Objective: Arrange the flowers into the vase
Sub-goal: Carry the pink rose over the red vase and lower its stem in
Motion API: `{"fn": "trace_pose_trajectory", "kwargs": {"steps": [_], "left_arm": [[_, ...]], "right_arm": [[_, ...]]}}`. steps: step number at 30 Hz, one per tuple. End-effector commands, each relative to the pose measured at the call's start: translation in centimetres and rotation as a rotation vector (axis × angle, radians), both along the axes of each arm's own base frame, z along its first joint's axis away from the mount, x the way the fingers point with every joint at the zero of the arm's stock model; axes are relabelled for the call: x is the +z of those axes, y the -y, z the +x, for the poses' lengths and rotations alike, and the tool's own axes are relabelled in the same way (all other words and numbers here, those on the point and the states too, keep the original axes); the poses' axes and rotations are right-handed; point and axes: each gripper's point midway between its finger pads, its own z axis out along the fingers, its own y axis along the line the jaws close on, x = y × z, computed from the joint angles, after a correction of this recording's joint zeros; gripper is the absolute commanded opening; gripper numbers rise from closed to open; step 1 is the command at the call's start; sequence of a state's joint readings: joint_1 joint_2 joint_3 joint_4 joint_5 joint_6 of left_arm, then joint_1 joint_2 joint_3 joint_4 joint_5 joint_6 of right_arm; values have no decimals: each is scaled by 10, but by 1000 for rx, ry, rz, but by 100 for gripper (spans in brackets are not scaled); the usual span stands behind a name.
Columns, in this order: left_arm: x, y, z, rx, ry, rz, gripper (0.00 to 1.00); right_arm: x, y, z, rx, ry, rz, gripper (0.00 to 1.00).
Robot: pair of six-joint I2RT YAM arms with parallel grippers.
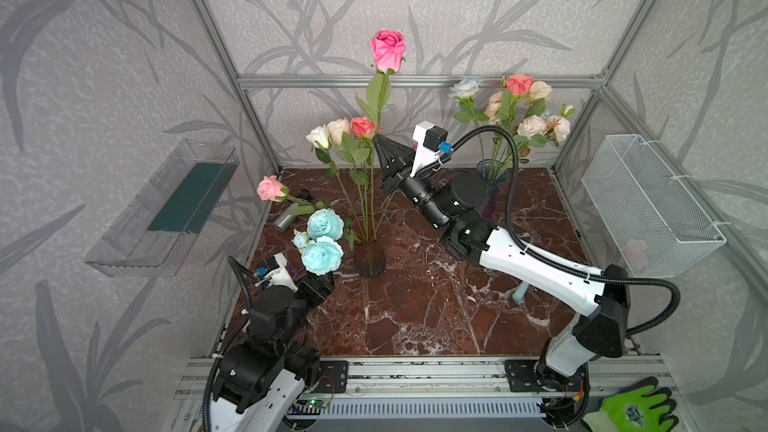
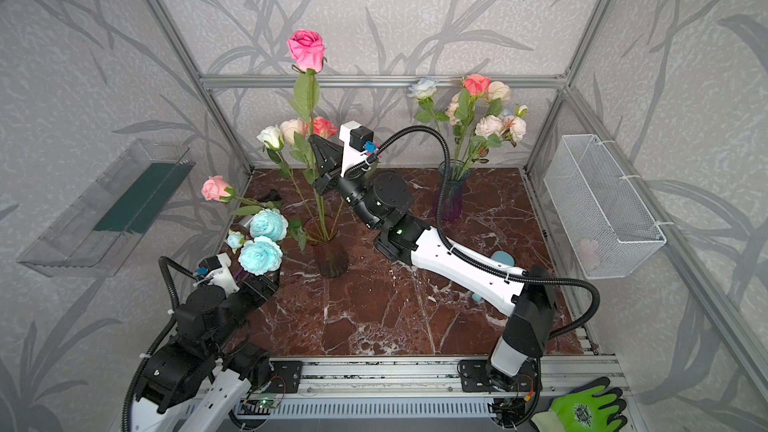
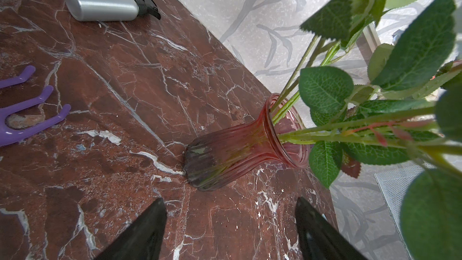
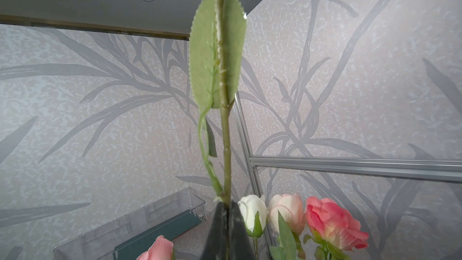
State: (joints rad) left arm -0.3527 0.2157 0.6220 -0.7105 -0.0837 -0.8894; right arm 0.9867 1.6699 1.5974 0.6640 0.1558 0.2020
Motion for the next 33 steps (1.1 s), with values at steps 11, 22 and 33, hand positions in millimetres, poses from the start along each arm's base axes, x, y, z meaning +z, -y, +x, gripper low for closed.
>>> {"fn": "trace_pose_trajectory", "kwargs": {"steps": [11,22,33], "left_arm": [[-2,3,4,-16,16,11,82],[-16,6,10,-19,3,4,82],[-56,12,29,12,-73,-27,81]], "right_arm": [[-19,-11,24,-13,12,27,0],[-107,-13,29,-28,-89,-105,0],[-169,6,9,-84,-191,-284,47]]}}
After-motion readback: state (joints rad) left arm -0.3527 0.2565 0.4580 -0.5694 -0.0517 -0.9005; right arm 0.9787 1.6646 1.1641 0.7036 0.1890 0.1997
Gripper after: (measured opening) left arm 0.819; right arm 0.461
